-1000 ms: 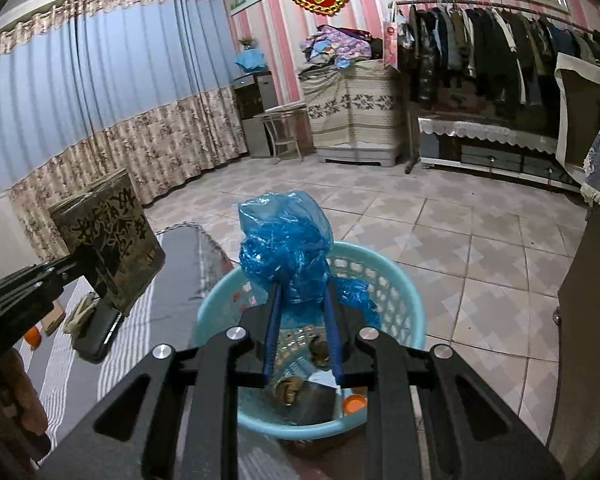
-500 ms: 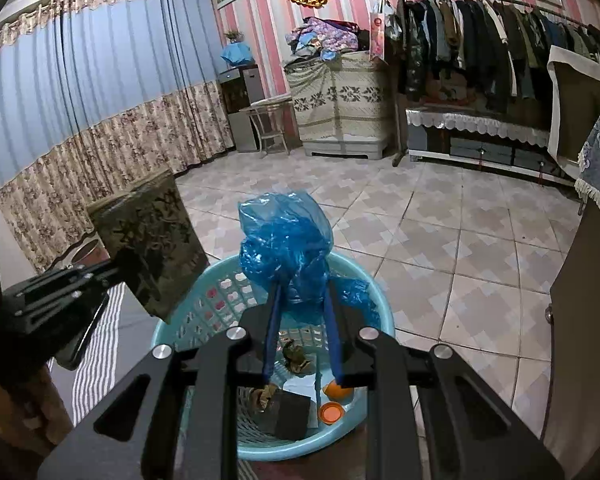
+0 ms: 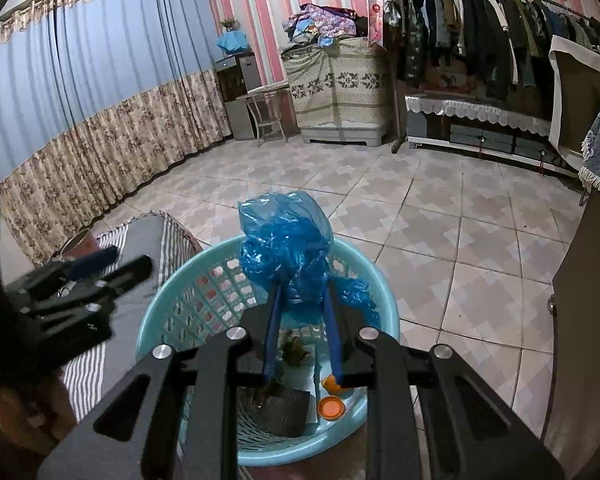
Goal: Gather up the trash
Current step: 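Open the left tool then the right tool to drop packet and blue bag, then move both tools back over the striped mat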
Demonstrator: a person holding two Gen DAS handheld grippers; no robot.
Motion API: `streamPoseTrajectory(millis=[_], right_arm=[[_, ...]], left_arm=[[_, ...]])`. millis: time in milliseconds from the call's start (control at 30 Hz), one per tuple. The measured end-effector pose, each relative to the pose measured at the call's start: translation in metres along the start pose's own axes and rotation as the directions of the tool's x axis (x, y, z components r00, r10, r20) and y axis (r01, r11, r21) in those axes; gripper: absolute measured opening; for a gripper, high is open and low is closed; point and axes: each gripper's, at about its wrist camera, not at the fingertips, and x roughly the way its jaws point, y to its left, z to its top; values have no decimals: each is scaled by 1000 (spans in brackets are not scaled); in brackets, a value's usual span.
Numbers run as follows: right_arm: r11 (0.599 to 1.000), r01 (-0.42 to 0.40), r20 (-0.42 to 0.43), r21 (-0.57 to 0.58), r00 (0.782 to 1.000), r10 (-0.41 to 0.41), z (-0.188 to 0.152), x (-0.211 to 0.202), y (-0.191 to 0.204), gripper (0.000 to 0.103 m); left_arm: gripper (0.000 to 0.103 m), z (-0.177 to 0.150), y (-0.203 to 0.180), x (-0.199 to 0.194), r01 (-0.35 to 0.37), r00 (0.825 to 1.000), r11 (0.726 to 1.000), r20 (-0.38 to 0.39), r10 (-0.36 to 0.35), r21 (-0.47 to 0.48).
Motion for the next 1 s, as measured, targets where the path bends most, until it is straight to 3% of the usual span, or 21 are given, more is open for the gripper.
streamPoseTrajectory(millis=[100,367,433,500,533,767,1000], right_arm=[[1000,-8,-13,-3,1000,7,-3,6,5,21],[1000,-22,-43,-21,999,21,-3,27,24,23],[999,-22,-49,-30,999,20,-2,31,29,34],[999,-7,-42,-41,999,5,-1,34,35,63],[999,-3,-38,-47,999,1,-1,34,36,67],[994,46,-4,-95,999,-46,-4,18,51,85],[990,11,26,-138,1000,-7,-4,-9,78,86]], left_arm=[[90,2,11,-14,-64,997,998,38,64,-14],[97,-9,41,-47,-137,988,988,54,141,-76],[97,-15,49,-56,-153,986,984,54,158,-91],[97,-23,59,-64,-174,983,980,50,180,-101],[97,-24,64,-67,-183,981,978,47,189,-104],[97,-42,106,-94,-240,968,957,27,248,-162],[97,-63,150,-130,-305,948,929,23,316,-211]])
